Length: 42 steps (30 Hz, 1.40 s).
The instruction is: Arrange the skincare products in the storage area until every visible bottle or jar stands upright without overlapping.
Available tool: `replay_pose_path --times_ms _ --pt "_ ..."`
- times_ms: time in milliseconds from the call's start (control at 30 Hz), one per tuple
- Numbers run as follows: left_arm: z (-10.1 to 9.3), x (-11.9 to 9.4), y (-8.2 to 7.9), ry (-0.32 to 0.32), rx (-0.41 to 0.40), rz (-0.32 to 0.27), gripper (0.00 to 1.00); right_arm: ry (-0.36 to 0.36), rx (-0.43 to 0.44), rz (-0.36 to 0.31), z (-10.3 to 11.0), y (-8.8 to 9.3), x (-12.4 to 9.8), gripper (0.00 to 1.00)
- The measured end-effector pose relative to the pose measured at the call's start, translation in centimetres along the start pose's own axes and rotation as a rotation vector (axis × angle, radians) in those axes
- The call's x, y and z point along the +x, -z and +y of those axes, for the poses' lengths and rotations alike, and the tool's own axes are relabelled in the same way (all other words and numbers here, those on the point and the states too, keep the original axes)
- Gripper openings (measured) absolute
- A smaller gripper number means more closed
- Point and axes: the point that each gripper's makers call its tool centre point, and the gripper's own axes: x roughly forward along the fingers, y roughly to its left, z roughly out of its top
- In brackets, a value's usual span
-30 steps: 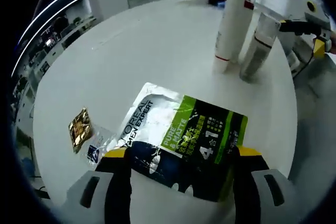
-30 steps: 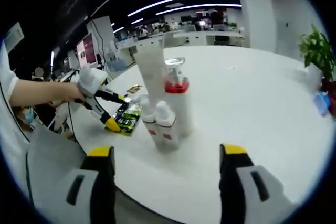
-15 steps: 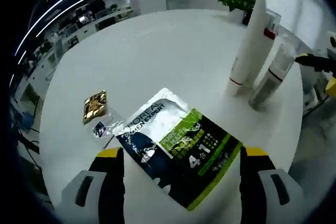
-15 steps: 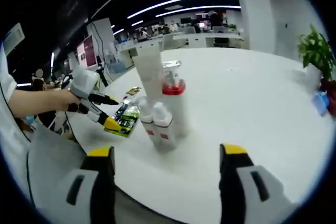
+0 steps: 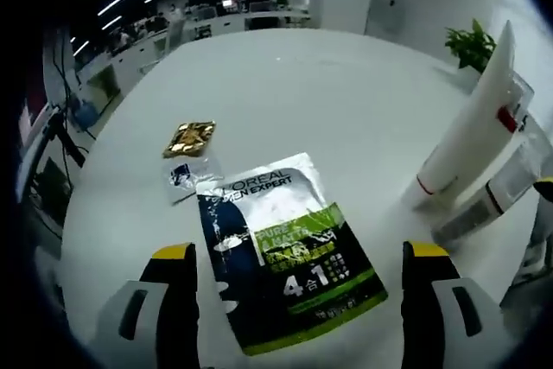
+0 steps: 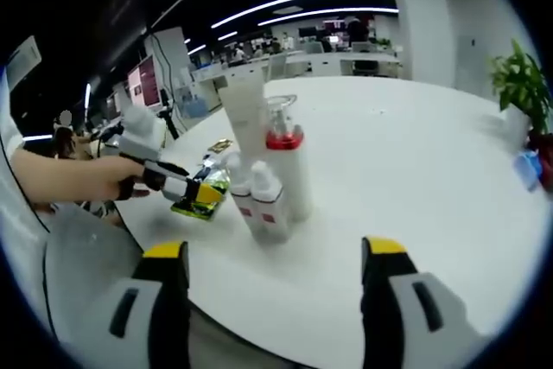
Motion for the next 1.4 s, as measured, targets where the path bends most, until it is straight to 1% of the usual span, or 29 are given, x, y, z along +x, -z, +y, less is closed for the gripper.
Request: replay_pose_path --times_ms 33,133,200,233,333,367,667,733,800,900,1000,1100,1133,1233,1333,1400 --pt "0.1 0.2 0.3 -0.018 -0.008 0.013 0.97 0.001 0.002 0.002 -0.1 0.1 0.0 0.82" --pt "0.3 0.6 0.9 -0.045 -0.040 0.037 0.97 0.004 0.007 0.004 -0.2 0.1 0.1 0.82" --pt "0.3 0.9 1.2 -0.055 -0.058 0.049 0.97 0.005 0.008 0.005 -0.2 0.1 0.1 0.82" --pt "0.3 0.8 1.3 -0.068 -0.059 0.048 0.97 0.006 0.009 0.005 -0.2 0.1 0.1 0.82" --pt "0.4 1.1 1.0 -0.075 -0.041 0.044 0.97 0.010 0.010 0.009 -0.3 0.2 0.2 0.82" --pt "0.4 1.1 0.9 -0.077 -0.043 0.036 0.97 0.012 0.011 0.010 -0.4 0.3 0.2 0.82" --pt "0.4 1.1 0.8 -0.074 -0.037 0.024 0.97 0.009 0.013 0.010 -0.1 0.0 0.6 0.81" --pt "0.3 1.0 0.8 -0.075 -0.039 0.025 0.94 0.007 0.011 0.009 0.1 -0.1 0.7 0.81" --pt "-0.1 0.7 0.7 -0.072 -0.033 0.019 0.86 0.006 0.010 0.008 0.1 -0.1 0.7 0.81" --pt "-0.1 0.5 0.6 -0.074 -0.038 0.003 0.78 0.007 0.011 0.007 0.2 -0.1 0.6 0.81" --pt "0.0 0.4 0.6 -0.074 -0.035 -0.001 0.75 0.011 0.010 0.006 0.1 -0.1 0.4 0.81" --pt "-0.3 0.3 0.4 -0.046 0.001 -0.013 0.68 0.016 0.015 0.003 0.0 -0.1 0.1 0.81" --pt "-0.2 0.3 0.5 -0.054 -0.006 -0.009 0.68 0.017 0.015 0.003 0.0 -0.1 0.1 0.81" --pt "0.0 0.2 0.4 -0.049 -0.002 -0.022 0.66 0.020 0.016 -0.001 0.0 -0.2 -0.1 0.81" --pt "0.1 0.0 0.5 -0.044 0.005 -0.022 0.64 0.022 0.014 -0.008 0.1 -0.3 -0.4 0.81" --pt "0.3 -0.2 0.6 -0.042 -0.007 -0.024 0.63 0.024 0.014 -0.011 0.1 -0.3 -0.5 0.81"
